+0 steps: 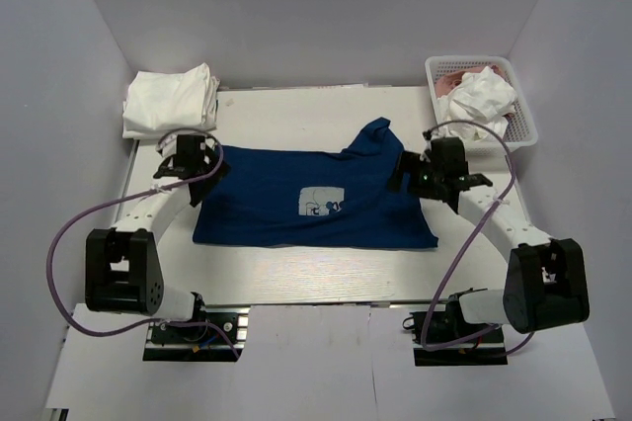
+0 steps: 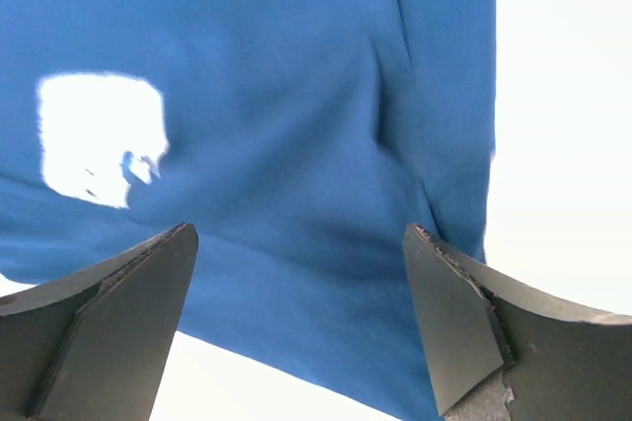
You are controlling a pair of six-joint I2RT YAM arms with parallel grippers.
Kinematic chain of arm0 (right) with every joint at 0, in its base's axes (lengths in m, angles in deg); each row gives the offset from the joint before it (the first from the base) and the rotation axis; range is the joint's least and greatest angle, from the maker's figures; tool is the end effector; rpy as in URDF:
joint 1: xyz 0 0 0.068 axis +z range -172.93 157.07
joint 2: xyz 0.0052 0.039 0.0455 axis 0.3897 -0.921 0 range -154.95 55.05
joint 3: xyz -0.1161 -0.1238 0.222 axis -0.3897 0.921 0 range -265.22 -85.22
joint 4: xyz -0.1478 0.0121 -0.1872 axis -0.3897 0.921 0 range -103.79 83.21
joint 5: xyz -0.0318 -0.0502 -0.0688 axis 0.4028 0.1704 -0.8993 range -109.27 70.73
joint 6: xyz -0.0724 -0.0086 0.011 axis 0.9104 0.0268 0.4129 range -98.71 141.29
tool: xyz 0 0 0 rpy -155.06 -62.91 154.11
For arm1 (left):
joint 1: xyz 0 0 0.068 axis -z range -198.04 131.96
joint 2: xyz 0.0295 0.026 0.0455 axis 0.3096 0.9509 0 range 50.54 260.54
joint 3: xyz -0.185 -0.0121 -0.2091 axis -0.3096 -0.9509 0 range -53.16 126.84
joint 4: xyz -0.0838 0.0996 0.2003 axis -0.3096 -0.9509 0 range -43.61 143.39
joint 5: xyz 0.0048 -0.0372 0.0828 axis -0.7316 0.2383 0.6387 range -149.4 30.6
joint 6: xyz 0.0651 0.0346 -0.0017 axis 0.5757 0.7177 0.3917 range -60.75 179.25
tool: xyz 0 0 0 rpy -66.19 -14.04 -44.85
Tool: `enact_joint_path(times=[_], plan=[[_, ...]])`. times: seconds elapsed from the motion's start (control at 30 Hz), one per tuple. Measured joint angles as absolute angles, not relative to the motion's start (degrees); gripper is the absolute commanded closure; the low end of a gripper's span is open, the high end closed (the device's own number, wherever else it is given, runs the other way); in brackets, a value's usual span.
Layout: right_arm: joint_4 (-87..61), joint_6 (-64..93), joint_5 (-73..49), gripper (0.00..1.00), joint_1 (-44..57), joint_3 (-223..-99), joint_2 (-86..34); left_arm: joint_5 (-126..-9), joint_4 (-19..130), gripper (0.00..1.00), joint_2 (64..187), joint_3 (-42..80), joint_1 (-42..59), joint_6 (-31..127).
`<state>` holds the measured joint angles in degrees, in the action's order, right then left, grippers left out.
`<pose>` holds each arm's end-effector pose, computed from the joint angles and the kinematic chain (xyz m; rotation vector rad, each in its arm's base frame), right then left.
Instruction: Fold and stack the t-shirts
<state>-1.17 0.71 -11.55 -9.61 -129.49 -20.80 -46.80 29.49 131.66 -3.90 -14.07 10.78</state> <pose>0.2608 0.0703 0.2175 0.0828 2.3765 0.4462 0.2731 -0.0055 0.2046 -1.0299 2.2914 -0.0930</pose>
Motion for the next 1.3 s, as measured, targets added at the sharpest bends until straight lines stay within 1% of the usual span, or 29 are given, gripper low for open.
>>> enact_joint_path(times=[0.07, 0.13, 0.3, 0.37, 0.43, 0.5, 0.57, 0.6, 0.67, 0.7, 0.77, 0.8, 0.9, 0.93, 1.0, 1.03, 1.1, 1.13, 1.2, 1.23, 1.3], plan=[[-0.62, 1.39, -12.53, 0.10, -9.26, -134.21, -20.74, -47.10, 29.99, 0.00, 131.81, 0.10, -14.07, 13.71], [-0.71, 1.65, -13.75, 0.10, -9.07, -138.19, -21.15, -47.39, 30.10, 0.00, 134.46, 6.37, -14.07, 16.38], [-3.35, 0.60, -18.87, 0.10, -9.07, -146.00, -26.53, -45.88, 30.17, 0.00, 148.14, 23.42, -14.03, 20.36], [-3.77, -0.01, -20.64, 0.10, -9.09, -149.75, -31.21, -44.57, 29.66, 0.04, 153.89, 28.01, -14.03, 21.17], [-3.99, -0.56, -22.23, 0.10, -9.09, -154.26, -36.56, -43.19, 28.46, 0.08, 158.45, 30.76, -14.03, 21.78], [-3.51, -1.15, -23.52, 0.10, -9.09, -160.03, -42.27, -42.25, 27.08, 0.14, 162.56, 32.84, -14.03, 22.04], [-3.38, -1.93, -24.57, 0.10, -9.09, -167.26, -48.98, -41.83, 25.88, 0.15, 165.56, 34.48, -14.03, 22.43], [-3.22, -2.26, -25.08, 0.10, -9.09, -170.45, -51.93, -41.73, 25.33, 0.18, 167.07, 35.55, -14.03, 22.46], [-2.55, -2.54, -26.06, 0.10, -9.09, -176.90, -57.72, -41.64, 24.83, 0.20, 169.58, 37.36, -14.05, 22.57], [-1.71, -2.54, -26.71, 0.10, -9.09, -179.50, -60.15, -41.66, 24.57, 0.23, 170.69, 38.35, -14.05, 22.72], [-0.27, -2.52, -27.96, 0.10, -9.09, -182.98, -63.69, -41.66, 24.50, 0.24, 172.51, 39.53, -14.05, 22.81], [0.17, -2.52, -28.55, 0.10, -9.09, -183.83, -64.78, -41.64, 24.29, 0.27, 173.19, 39.88, -14.05, 22.85], [1.56, -2.54, -29.80, 0.10, -9.20, -184.35, -67.03, -41.42, 23.89, 0.31, 175.24, 41.06, -14.05, 22.92], [1.85, -2.57, -29.91, 0.10, -9.22, -184.35, -67.47, -41.27, 23.72, 0.38, 175.96, 41.50, -14.05, 23.02], [2.09, -2.54, -29.88, 0.10, -9.33, -184.35, -68.41, -40.74, 23.37, 0.48, 177.03, 43.14, -14.05, 23.00], [2.07, -2.50, -29.71, 0.10, -9.35, -184.42, -68.87, -40.72, 23.21, 0.60, 177.78, 44.14, -14.05, 23.05], [2.46, -2.44, -29.10, 0.10, -9.42, -185.56, -70.35, -40.70, 23.11, 0.71, 178.91, 45.65, -14.05, 23.02], [2.61, -2.39, -28.73, 0.10, -9.42, -186.80, -71.38, -40.76, 23.02, 0.81, 179.20, 46.09, -14.05, 23.05], [2.83, -2.46, -27.72, 0.10, -9.42, -189.95, -74.07, -40.72, 22.89, 0.95, 179.44, 46.33, -14.05, 23.24], [2.72, -2.52, -27.15, 0.10, -9.42, -191.39, -75.29, -40.79, 22.82, 1.00, 179.44, 46.30, -14.05, 23.18], [2.63, -2.68, -25.91, 0.10, -9.42, -192.83, -77.11, -40.81, 23.08, 1.00, 179.33, 46.04, -14.05, 23.29]])
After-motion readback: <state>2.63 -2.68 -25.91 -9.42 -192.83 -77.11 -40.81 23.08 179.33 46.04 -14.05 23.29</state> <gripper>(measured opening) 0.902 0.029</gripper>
